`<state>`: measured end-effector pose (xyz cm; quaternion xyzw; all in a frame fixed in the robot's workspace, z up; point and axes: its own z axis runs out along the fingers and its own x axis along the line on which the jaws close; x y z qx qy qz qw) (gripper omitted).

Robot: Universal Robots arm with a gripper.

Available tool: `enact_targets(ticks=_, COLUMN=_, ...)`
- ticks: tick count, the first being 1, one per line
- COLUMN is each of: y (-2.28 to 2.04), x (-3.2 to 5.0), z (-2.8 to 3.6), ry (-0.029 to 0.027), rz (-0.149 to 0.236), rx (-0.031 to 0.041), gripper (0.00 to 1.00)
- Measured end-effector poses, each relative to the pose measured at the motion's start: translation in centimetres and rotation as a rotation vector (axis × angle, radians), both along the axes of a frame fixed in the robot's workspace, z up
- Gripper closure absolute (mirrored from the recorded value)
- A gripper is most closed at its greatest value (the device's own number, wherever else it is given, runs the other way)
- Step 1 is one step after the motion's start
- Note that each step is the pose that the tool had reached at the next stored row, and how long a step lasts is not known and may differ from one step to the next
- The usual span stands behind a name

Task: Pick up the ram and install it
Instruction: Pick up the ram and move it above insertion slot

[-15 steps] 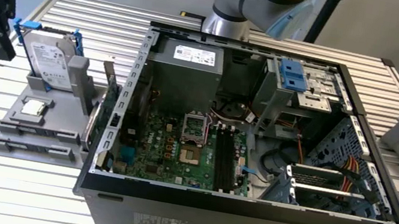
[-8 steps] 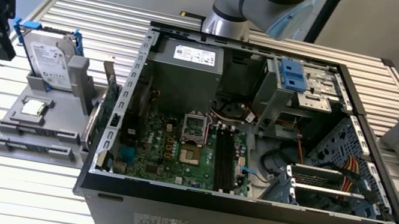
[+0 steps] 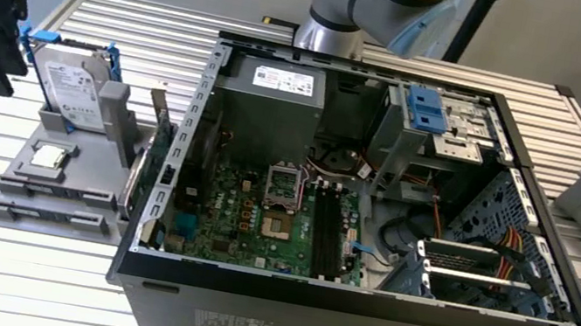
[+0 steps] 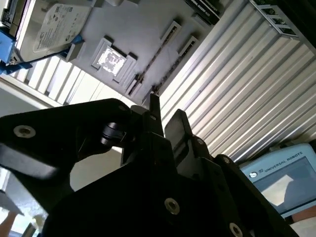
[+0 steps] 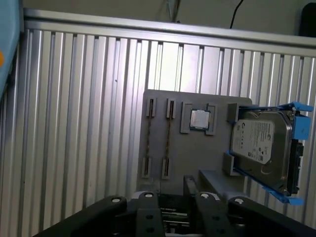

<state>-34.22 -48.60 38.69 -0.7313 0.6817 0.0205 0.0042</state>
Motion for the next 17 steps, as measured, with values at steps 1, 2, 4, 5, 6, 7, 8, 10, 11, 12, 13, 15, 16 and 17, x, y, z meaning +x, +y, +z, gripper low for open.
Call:
enact_targets(ticks=1, y=0.00, x=0.00, z=0.00, ry=0.0000, rz=0.000, rx=0.0000, gripper=0.00)
enact_targets(ticks=2, y=0.00, x=0.00, z=0.00, ry=0.0000, rz=0.001, rx=0.0000, gripper=0.00)
enact_targets(ticks=4, y=0.00, x=0.00, z=0.00, ry=0.0000, rz=0.003, rx=0.0000, gripper=0.00)
enact_targets(ticks=5, y=0.00, x=0.00, z=0.00, ry=0.0000, rz=0.005, rx=0.0000, gripper=0.00)
enact_targets(ticks=6, y=0.00, x=0.00, z=0.00, ry=0.0000, rz=0.005, rx=0.0000, gripper=0.00)
enact_targets(ticks=7, y=0.00, x=0.00, z=-0.01, ry=0.0000, rz=0.005, rx=0.0001, gripper=0.00)
enact_targets(ticks=8, y=0.01, x=0.01, z=-0.06, ry=-0.0001, rz=0.005, rx=0.0002, gripper=0.00)
enact_targets(ticks=10, y=0.00, x=0.01, z=-0.15, ry=0.0002, rz=0.005, rx=-0.0001, gripper=0.00)
enact_targets(ticks=11, y=0.00, x=0.01, z=-0.21, ry=0.0001, rz=0.005, rx=0.0000, gripper=0.00)
enact_targets(ticks=12, y=0.00, x=0.01, z=-0.27, ry=0.0001, rz=0.005, rx=0.0000, gripper=0.00)
enact_targets(ticks=13, y=0.01, x=0.01, z=-0.31, ry=0.0001, rz=0.005, rx=-0.0001, gripper=0.00)
enact_targets(ticks=15, y=0.00, x=0.00, z=-0.39, ry=0.0001, rz=0.005, rx=-0.0001, gripper=0.00)
enact_targets(ticks=16, y=0.00, x=0.00, z=-0.41, ry=0.0001, rz=0.005, rx=-0.0001, gripper=0.00)
enact_targets(ticks=17, y=0.00, x=0.00, z=-0.43, ry=0.0002, rz=0.005, rx=-0.0001, gripper=0.00)
